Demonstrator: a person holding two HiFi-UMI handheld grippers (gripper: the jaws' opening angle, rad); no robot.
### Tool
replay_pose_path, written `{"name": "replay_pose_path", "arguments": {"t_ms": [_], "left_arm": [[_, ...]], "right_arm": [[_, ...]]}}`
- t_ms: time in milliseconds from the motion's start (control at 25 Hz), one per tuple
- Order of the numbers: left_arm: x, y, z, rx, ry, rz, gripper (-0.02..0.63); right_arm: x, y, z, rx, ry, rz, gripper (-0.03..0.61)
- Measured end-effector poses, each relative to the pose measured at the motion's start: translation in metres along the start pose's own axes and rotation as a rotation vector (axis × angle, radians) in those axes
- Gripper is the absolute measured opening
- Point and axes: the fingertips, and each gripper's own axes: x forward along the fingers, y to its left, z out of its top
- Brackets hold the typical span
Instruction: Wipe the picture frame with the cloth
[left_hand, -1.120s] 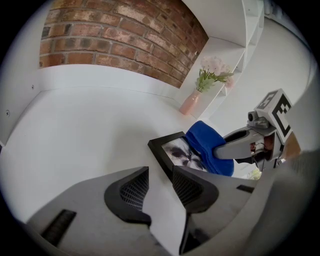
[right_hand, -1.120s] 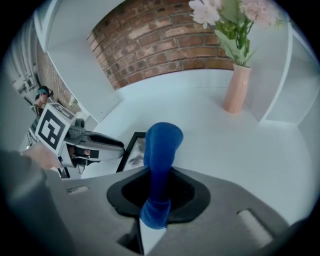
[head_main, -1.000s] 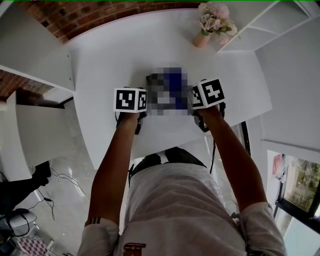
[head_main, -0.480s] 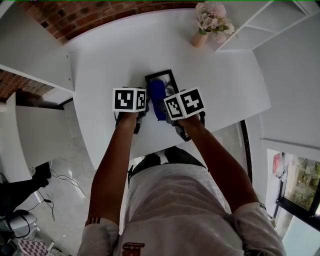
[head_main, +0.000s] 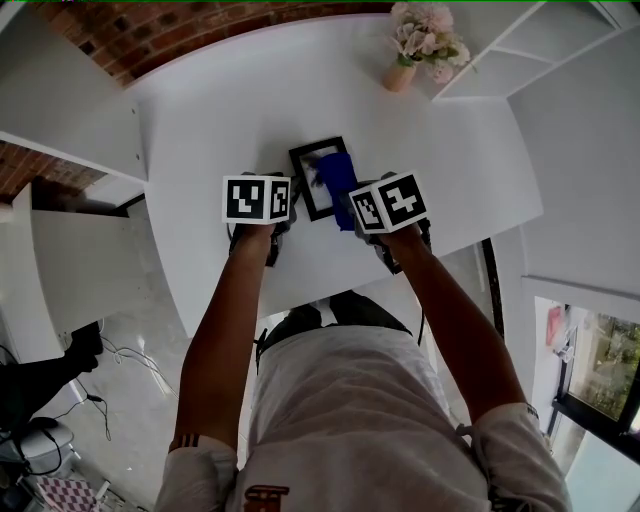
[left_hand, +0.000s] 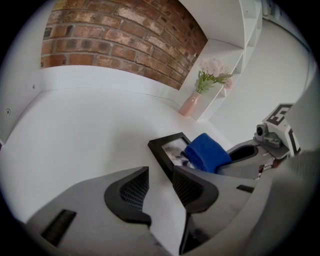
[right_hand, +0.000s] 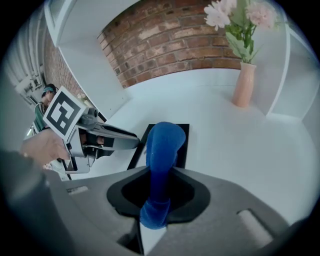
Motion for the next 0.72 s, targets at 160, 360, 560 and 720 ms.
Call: {"name": "replay_pose_path", "arguments": {"t_ms": [160,360,560,720], "left_arm": [[0.001,0.0,0.0,0.0,-0.005,0.003,0.144],[0.001,0.0,0.0,-0.003,-0.007,0.007,0.144],[0.0,0.0,0.0,-0.006,-0.01,0.01,0.144],[0.0,0.0,0.001,-0.008,-0.012,0.011,0.144]], "right_arm": [[-0.01,-0.022,-0.005,0.018,-0.006,-0.023,0.075],[-0.021,-0.035,-0.007,0.059,-0.027,-0.019,0.075],[-0.027,-0.012,0.009,0.054,-0.073,0.045,0.075],[-0.015,0.016,0.025,0.067,-0.083,0.125,0.075]]}}
